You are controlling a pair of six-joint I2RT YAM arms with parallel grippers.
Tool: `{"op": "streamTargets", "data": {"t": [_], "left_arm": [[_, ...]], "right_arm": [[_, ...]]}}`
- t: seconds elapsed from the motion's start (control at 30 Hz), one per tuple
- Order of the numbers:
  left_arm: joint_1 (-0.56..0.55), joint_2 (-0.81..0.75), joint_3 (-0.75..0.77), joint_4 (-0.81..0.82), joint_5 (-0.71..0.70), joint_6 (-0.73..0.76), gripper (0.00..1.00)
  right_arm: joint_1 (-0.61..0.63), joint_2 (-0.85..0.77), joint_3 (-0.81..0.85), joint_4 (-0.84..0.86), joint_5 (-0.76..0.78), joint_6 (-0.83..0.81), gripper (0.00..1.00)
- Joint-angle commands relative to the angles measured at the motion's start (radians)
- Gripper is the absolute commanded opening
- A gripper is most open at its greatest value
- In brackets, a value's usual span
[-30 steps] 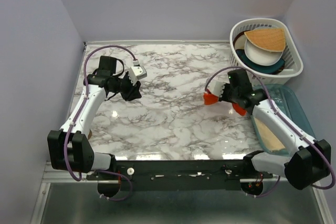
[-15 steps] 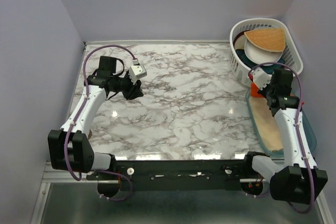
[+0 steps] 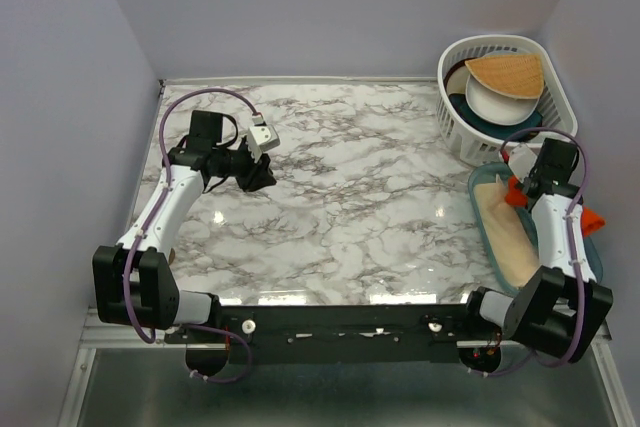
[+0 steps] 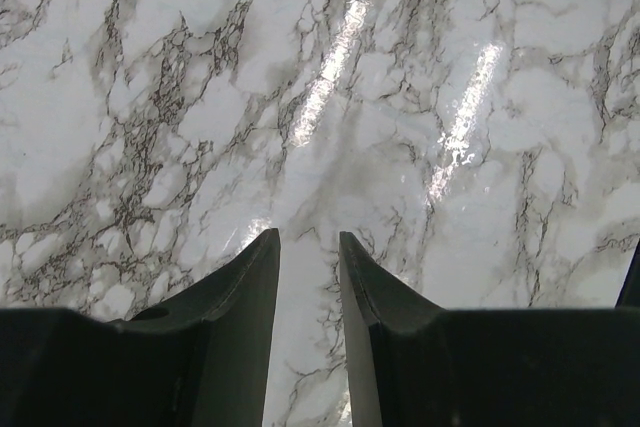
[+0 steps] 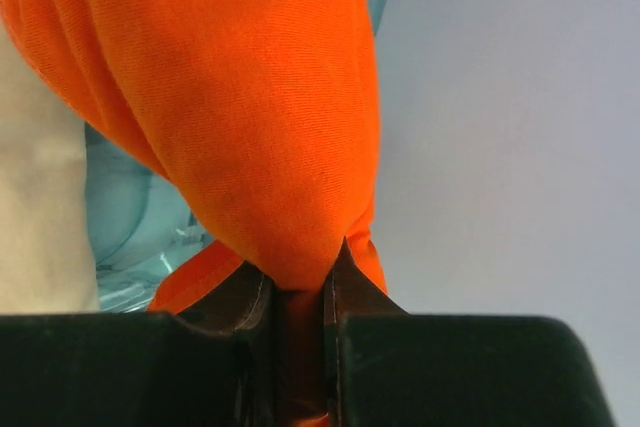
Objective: Roll the t-shirts
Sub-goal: Place the T-shirt in the bin.
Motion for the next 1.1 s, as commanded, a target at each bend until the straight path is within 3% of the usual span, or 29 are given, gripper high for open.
{"op": "streamTargets", "data": {"t": [0.0, 0.2, 0.43, 0.8, 1.07], "left_arm": [[0.005, -0.014, -0.019, 0.01, 0.041, -0.017, 0.41], [0.003, -0.01, -0.018, -0.008, 0.041, -0.014, 0.41], [0.003, 0.0, 0.002, -0.018, 0.047, -0.026, 0.42], [0.003, 0.026, 0.043, -0.082, 0.066, -0.026, 0.42], [0.001, 0.067, 0.105, -0.148, 0.067, -0.018, 0.42]], "right_arm": [[-0.041, 0.103, 0.063, 0.061, 0.043, 0.069, 0.0], [-0.096, 0.198, 0.168, 0.033, 0.034, 0.173, 0.0], [-0.101, 0.195, 0.147, 0.05, 0.012, 0.247, 0.0], [-0.101, 0.163, -0.066, 0.346, 0.019, 0.065, 0.0], [-0.099, 0.155, -0.209, 0.467, -0.017, -0.029, 0.0]]}}
